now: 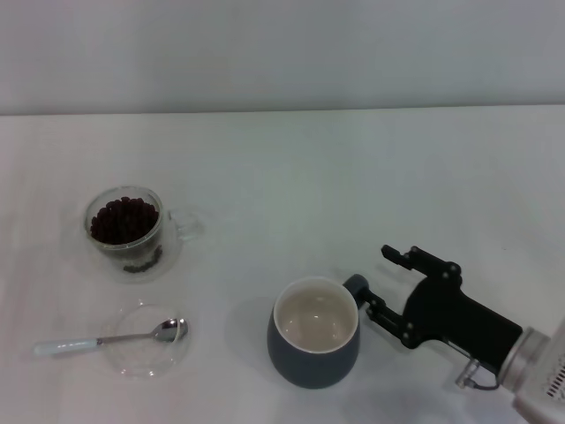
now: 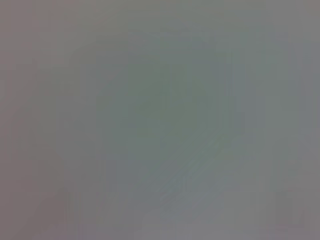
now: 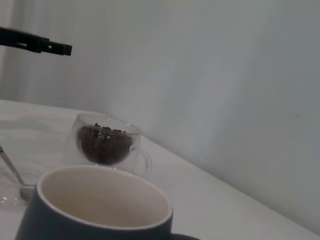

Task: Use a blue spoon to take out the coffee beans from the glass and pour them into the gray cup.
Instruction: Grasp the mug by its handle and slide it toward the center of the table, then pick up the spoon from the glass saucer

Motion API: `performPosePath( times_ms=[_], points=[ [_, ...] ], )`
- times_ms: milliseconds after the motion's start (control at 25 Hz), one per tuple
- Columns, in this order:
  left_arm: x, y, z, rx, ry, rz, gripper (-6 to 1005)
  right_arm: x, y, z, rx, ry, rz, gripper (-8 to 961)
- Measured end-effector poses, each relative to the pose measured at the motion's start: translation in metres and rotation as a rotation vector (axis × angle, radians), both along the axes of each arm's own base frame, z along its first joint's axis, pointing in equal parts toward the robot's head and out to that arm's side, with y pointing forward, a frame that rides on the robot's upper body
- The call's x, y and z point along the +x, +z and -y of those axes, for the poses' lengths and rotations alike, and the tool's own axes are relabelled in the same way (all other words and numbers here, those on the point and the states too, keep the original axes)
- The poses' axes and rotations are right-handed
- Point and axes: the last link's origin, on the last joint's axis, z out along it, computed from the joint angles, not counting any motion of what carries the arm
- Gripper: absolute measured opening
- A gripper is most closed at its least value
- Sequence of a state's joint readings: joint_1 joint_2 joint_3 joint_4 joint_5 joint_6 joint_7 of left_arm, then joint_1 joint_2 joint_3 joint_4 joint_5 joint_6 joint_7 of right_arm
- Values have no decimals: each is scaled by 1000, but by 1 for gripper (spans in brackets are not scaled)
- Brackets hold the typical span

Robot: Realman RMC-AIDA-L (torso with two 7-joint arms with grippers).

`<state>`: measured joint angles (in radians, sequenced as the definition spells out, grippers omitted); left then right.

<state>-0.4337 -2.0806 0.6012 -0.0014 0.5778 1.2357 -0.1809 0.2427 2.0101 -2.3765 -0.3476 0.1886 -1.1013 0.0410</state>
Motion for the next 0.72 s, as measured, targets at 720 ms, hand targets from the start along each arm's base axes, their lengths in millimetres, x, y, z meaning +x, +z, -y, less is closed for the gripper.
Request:
performPosePath(
  times_ms=[720],
  points=[
    [-1,-2,5,-3,-20,84,875,38,72,49,258,13,-112,616]
  ],
)
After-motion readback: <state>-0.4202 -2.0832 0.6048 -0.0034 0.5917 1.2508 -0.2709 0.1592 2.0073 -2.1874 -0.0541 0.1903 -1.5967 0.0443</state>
